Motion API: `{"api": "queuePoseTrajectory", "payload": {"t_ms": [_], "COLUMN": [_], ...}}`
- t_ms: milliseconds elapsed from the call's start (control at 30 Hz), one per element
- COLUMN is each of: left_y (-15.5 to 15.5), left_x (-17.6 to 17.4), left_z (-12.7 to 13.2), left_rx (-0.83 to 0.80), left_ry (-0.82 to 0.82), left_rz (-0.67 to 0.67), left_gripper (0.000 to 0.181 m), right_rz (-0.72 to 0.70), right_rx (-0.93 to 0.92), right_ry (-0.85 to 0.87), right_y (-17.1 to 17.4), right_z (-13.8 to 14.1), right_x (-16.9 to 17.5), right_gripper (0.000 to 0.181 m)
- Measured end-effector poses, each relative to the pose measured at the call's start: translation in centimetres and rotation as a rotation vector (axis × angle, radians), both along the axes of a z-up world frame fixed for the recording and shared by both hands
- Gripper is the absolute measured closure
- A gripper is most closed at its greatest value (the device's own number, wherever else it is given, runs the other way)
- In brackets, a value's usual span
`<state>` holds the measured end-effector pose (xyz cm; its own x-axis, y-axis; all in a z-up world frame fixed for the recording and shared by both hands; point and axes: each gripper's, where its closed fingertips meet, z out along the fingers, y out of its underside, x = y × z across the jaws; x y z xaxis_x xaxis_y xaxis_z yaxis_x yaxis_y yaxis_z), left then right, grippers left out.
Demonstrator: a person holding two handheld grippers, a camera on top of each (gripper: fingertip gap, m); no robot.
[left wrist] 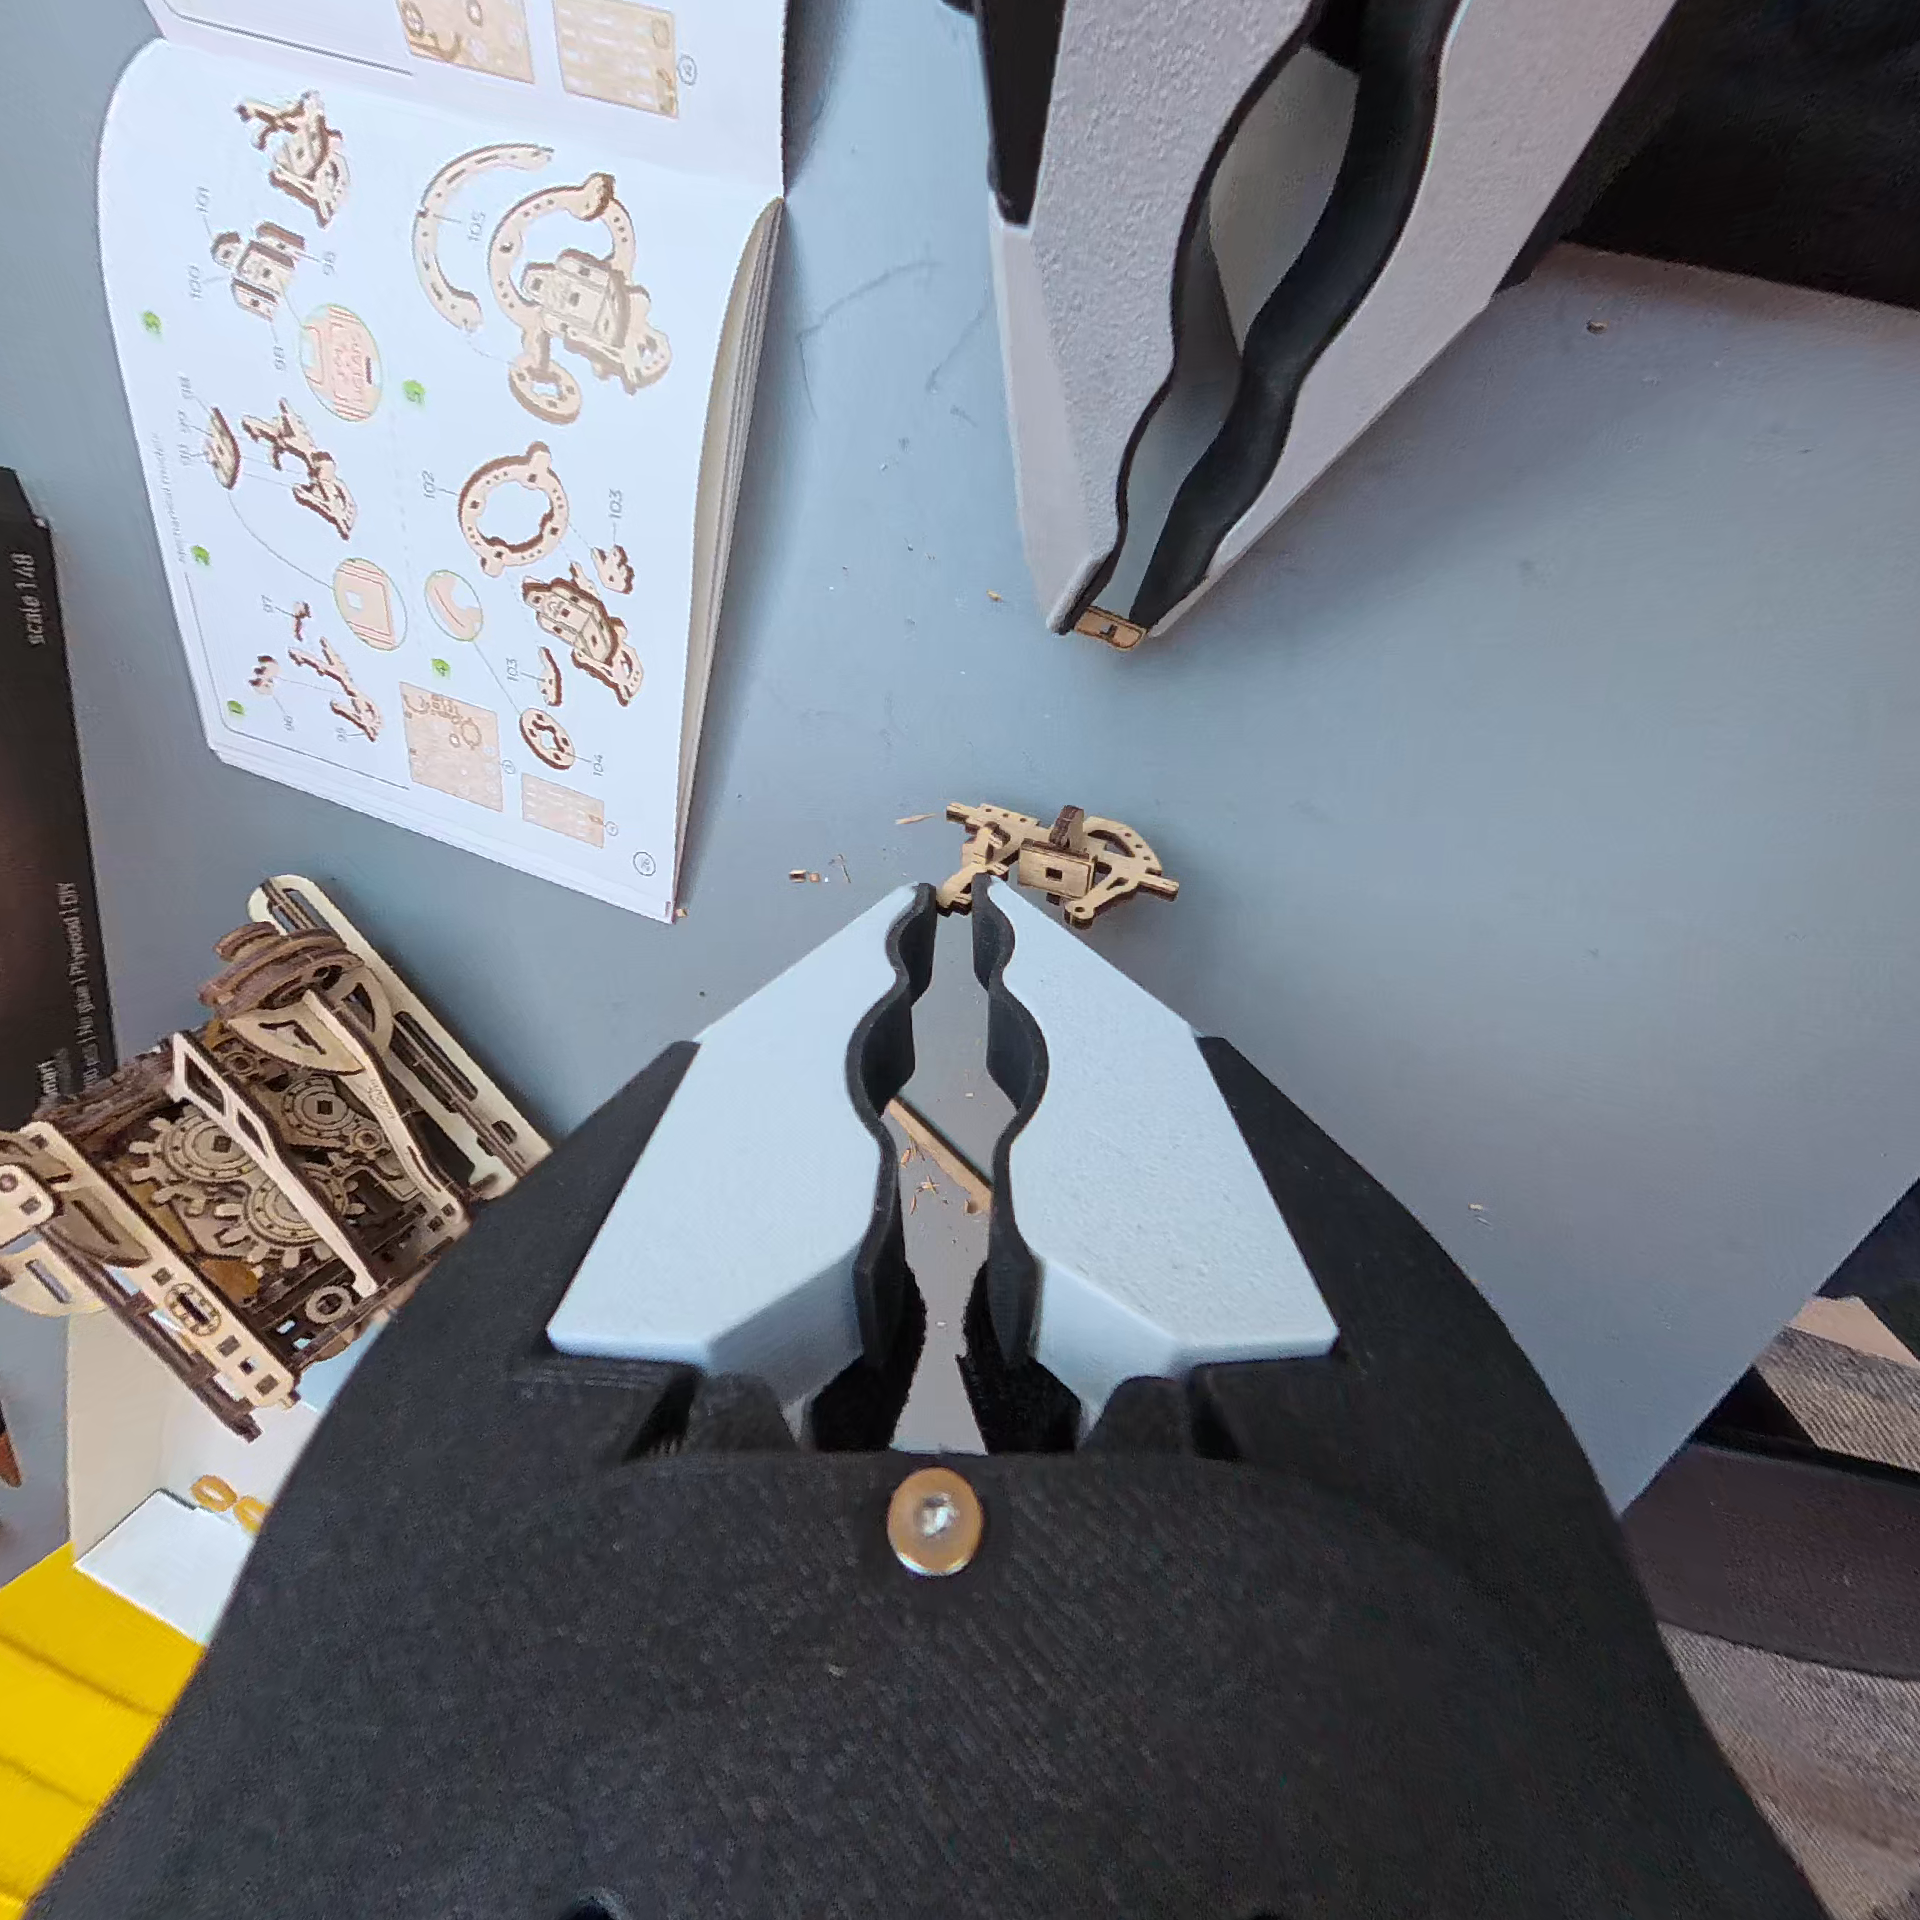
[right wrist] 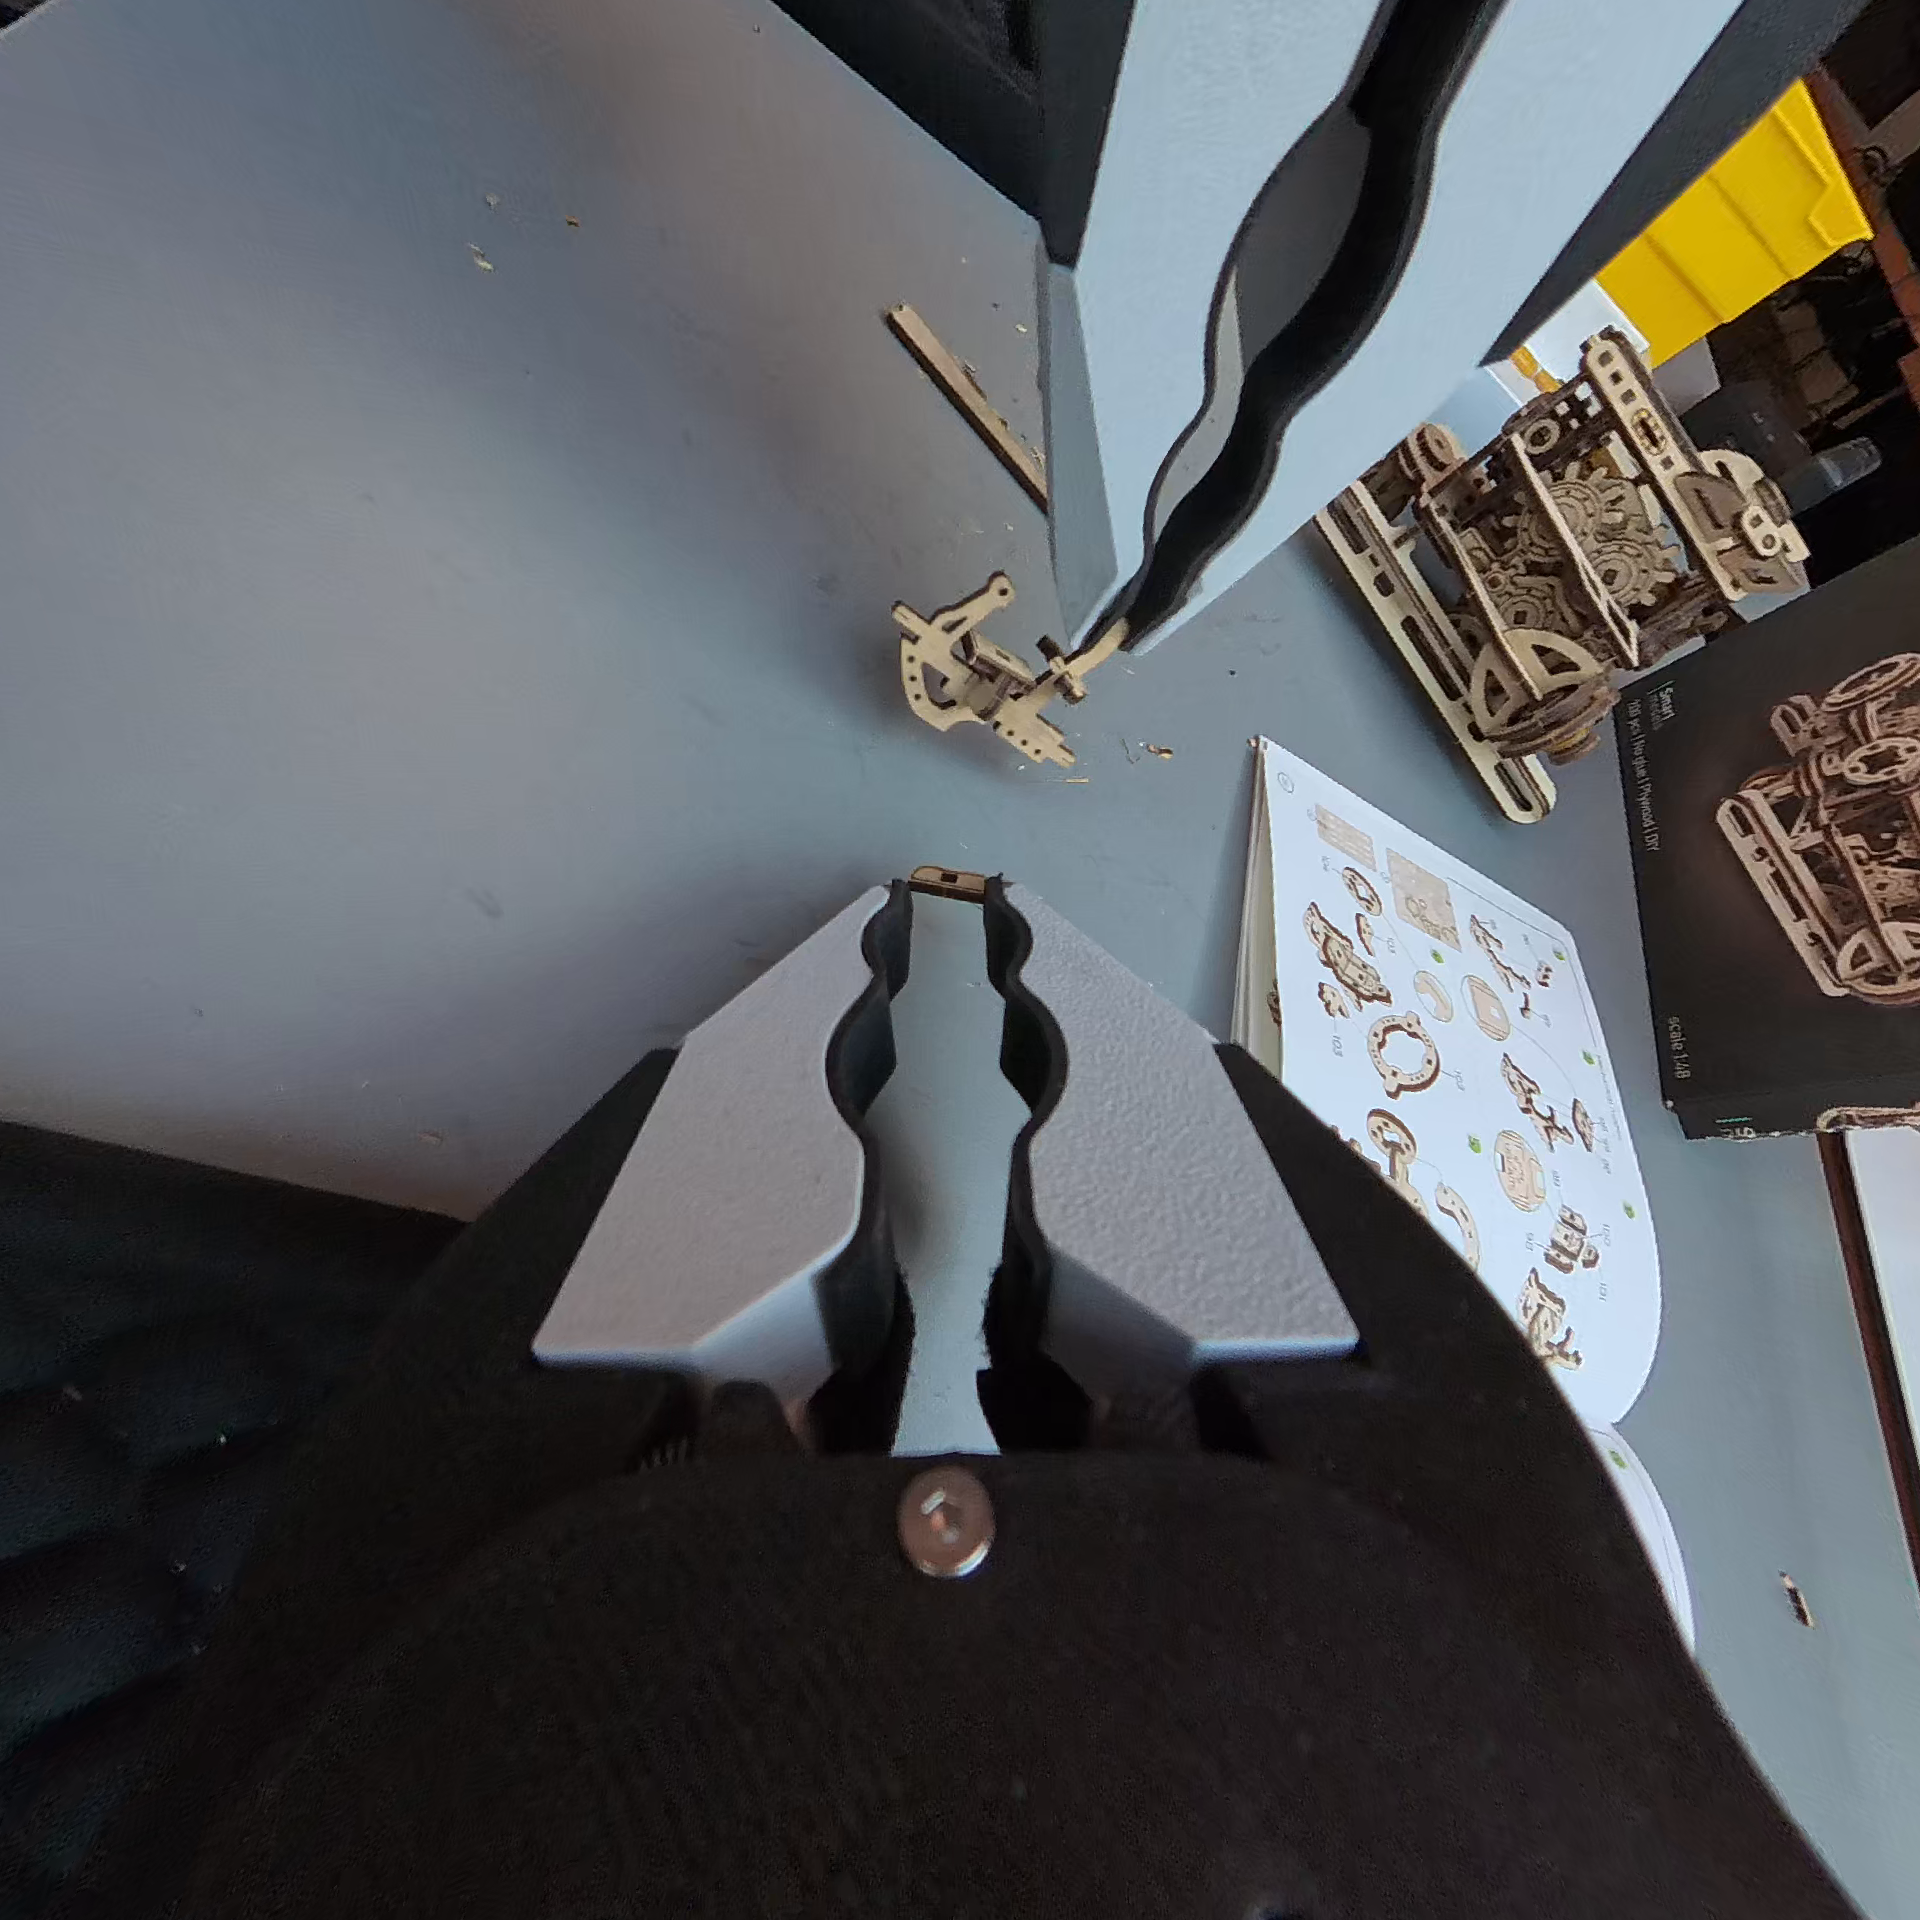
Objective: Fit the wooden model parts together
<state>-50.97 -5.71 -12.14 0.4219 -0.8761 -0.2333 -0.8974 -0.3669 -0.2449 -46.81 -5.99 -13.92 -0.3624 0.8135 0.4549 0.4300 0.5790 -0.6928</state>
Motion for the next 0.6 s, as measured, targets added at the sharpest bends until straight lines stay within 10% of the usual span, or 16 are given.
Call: {"api": "queuePoseTrajectory", "payload": {"t_ms": [33,600], "left_y": [-0.1,-0.5], "left_x": [0.0,-0.1], "left_z": [0.0,-0.9], "left_rx": [-0.025,-0.052], "left_ry": [-0.002,0.048], "left_rz": [0.005,0.022], "left_gripper": [0.177,0.177], "right_rz": [0.003,0.017], "right_rx": [0.009,-0.147], "right_ry": [0.001,0.011], "right_y": [-0.1,-0.4], "right_z": [0.0,0.7], "right_x": [0.0,-0.2], "right_gripper": [0.169,0.168]}}
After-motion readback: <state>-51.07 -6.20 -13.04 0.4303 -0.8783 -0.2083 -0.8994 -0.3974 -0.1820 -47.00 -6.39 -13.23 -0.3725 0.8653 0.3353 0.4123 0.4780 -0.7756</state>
